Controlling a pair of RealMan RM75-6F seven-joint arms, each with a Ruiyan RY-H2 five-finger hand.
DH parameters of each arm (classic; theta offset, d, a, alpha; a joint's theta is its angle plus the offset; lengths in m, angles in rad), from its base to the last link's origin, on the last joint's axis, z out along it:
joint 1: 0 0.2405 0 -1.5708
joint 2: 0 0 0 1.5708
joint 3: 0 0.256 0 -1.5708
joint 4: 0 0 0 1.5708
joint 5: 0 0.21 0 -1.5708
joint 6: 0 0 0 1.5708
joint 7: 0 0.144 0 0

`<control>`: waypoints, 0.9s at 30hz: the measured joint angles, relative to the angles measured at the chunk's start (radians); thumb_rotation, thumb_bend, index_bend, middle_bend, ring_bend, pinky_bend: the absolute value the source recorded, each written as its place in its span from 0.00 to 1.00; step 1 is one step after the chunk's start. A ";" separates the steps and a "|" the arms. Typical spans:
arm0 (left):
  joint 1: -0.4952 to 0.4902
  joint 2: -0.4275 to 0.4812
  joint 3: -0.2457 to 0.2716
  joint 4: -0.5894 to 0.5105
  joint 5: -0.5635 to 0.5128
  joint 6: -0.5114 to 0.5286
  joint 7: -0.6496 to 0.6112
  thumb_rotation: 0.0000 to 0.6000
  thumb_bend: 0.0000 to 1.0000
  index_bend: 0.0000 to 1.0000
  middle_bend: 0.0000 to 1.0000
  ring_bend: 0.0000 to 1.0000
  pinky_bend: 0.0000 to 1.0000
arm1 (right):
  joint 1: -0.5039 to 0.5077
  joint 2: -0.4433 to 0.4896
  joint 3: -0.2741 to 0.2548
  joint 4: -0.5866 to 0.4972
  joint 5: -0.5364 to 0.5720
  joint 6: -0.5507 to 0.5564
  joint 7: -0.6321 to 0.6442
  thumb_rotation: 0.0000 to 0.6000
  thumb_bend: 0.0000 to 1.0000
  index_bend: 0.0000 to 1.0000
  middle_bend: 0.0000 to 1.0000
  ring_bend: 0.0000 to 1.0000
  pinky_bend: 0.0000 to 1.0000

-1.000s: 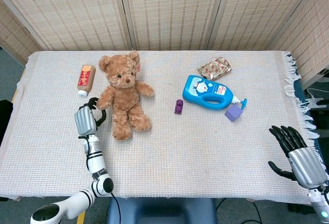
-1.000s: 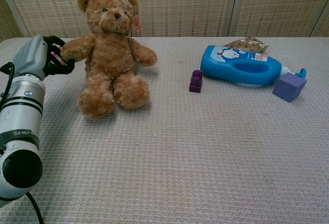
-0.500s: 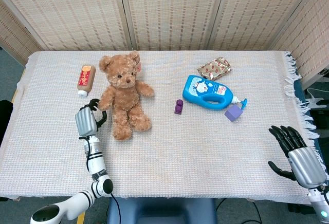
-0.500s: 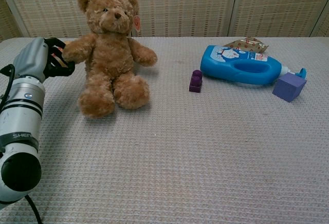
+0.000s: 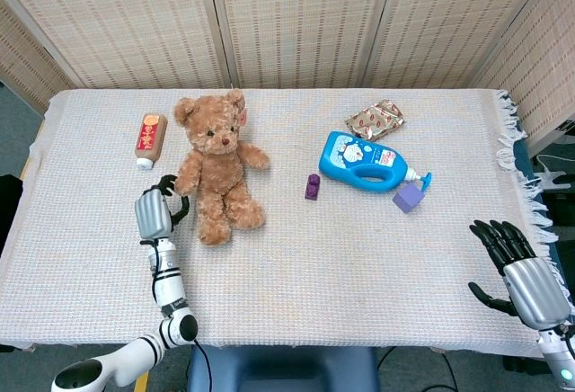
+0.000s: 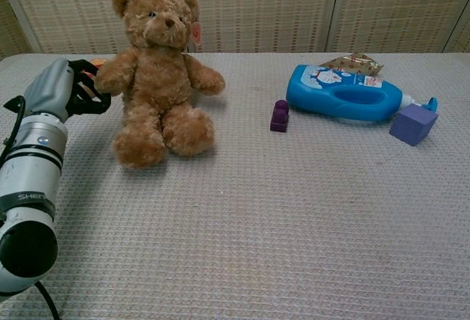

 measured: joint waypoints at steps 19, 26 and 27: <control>0.016 0.024 0.025 -0.014 0.052 0.038 -0.044 1.00 0.43 0.29 0.39 0.40 0.43 | 0.000 0.002 0.001 -0.001 0.002 0.000 0.004 1.00 0.15 0.00 0.04 0.00 0.04; 0.102 0.181 0.156 -0.138 0.177 0.084 -0.066 1.00 0.43 0.15 0.14 0.20 0.40 | 0.002 -0.002 0.001 -0.001 0.001 -0.003 -0.001 1.00 0.15 0.00 0.04 0.00 0.04; 0.118 0.212 0.179 -0.163 0.196 0.090 -0.066 1.00 0.43 0.14 0.11 0.17 0.40 | 0.002 -0.003 0.001 -0.001 0.002 -0.004 -0.003 1.00 0.15 0.00 0.04 0.00 0.04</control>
